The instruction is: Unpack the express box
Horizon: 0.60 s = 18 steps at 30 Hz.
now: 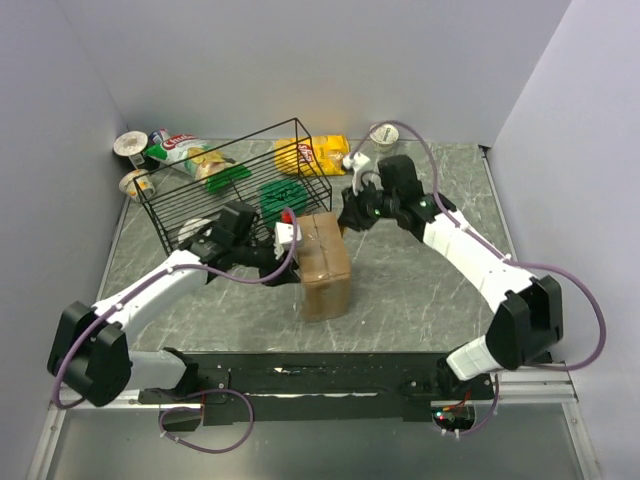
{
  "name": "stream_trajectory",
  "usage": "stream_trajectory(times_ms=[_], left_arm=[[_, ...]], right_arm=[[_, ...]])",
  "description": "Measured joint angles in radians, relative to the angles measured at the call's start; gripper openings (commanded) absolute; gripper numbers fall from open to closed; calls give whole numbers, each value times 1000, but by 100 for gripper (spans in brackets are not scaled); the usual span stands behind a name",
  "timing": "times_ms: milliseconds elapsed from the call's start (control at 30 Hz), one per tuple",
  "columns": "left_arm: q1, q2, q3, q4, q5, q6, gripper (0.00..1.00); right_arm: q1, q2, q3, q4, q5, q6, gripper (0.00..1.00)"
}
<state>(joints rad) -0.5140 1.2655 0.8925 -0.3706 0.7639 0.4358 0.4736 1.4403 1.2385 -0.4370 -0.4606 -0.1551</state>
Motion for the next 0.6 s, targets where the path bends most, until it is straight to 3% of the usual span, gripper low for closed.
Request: stream_trajectory(times_ms=[167,333,600], left_arm=[[-58,74,2,54,16,3,54],[-71,107,14,98,30,-28,58],[-19,-13,11,-91,35,73,71]], right_arm=[[2,78,130,37,0,-8,0],[2,111,151,59,-3,-6,0],[-74,37,131,34,52,-5,0]])
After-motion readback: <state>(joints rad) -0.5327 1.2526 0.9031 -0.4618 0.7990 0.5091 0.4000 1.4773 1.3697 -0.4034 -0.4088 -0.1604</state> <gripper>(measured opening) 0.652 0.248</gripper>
